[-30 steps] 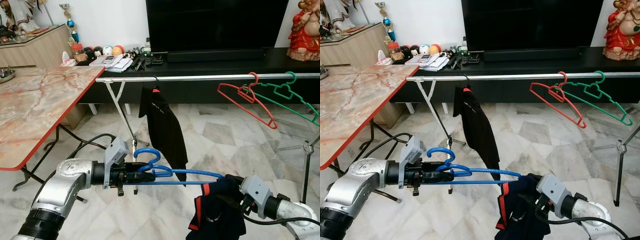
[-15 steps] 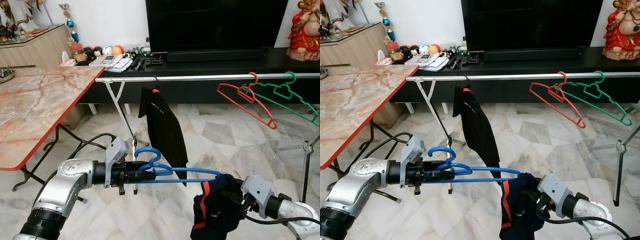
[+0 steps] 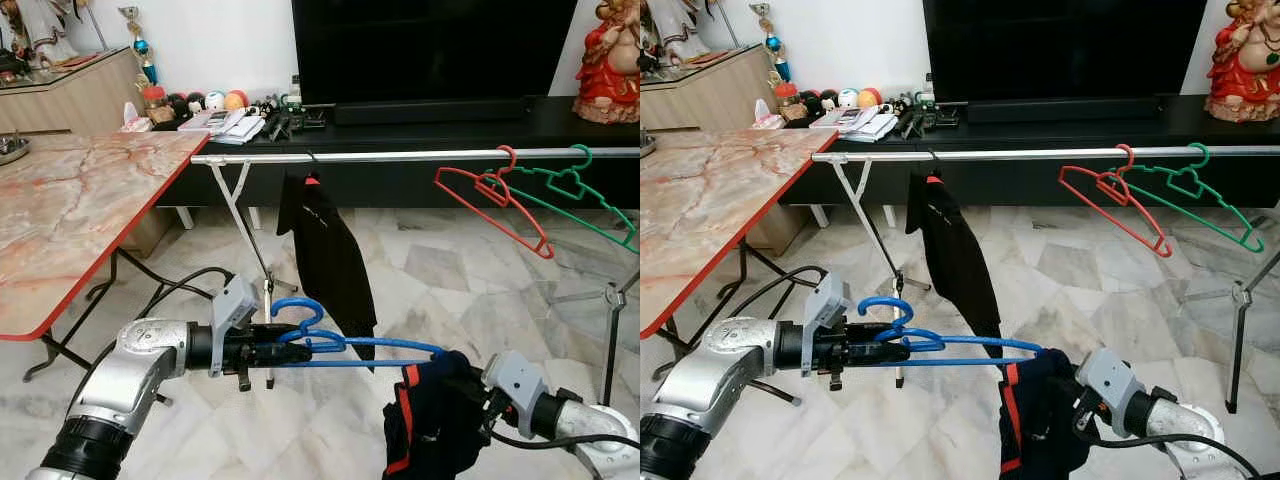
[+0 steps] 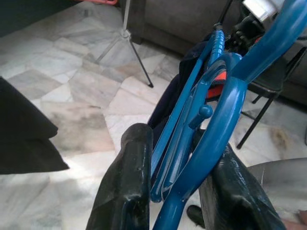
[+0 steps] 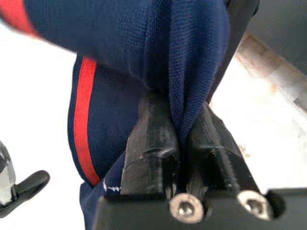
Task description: Hang hanger
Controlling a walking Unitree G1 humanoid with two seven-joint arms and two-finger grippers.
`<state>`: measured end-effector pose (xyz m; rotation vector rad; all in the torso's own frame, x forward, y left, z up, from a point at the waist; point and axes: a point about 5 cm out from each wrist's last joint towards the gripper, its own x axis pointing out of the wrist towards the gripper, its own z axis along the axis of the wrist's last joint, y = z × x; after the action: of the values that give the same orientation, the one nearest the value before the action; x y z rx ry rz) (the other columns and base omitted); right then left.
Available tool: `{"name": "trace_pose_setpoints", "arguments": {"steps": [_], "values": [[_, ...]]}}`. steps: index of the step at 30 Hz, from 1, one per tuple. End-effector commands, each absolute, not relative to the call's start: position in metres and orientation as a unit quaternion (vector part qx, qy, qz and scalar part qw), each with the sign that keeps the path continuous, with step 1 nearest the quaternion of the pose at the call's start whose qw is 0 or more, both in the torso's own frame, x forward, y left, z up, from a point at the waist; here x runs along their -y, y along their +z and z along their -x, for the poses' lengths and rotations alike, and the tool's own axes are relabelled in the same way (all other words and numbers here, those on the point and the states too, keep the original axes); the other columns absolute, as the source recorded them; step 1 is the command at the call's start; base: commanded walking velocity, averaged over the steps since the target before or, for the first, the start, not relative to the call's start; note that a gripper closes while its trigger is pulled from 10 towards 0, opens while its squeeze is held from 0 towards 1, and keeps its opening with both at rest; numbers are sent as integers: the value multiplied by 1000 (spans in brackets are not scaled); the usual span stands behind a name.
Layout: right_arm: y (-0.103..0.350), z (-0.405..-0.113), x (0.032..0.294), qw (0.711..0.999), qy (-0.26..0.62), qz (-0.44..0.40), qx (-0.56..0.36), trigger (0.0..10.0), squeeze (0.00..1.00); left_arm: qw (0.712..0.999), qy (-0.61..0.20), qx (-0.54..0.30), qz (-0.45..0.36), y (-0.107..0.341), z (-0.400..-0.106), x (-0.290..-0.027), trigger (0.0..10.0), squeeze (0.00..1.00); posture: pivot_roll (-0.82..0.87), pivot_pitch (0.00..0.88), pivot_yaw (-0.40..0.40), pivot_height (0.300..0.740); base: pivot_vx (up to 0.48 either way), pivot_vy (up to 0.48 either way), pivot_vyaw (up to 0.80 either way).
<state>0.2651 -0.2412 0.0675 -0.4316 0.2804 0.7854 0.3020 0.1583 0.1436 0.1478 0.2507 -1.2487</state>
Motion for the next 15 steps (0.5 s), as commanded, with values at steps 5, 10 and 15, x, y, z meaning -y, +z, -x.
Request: {"name": "trace_pose_setpoints", "arguments": {"steps": [5, 10, 15], "values": [[73, -265, 244, 890, 380, 217, -131, 0, 0, 792, -573, -154, -144, 133, -303, -161, 0, 0, -37, 0, 75, 740, 0, 0, 0], [73, -264, 244, 887, 382, 218, -136, 0, 0, 802, -549, -163, -170, 125, -309, -160, 0, 0, -38, 0, 76, 740, 0, 0, 0], [73, -264, 244, 885, 386, 219, -140, 0, 0, 806, -522, -167, -223, 116, -316, -150, 0, 0, -38, 0, 76, 740, 0, 0, 0]]}}
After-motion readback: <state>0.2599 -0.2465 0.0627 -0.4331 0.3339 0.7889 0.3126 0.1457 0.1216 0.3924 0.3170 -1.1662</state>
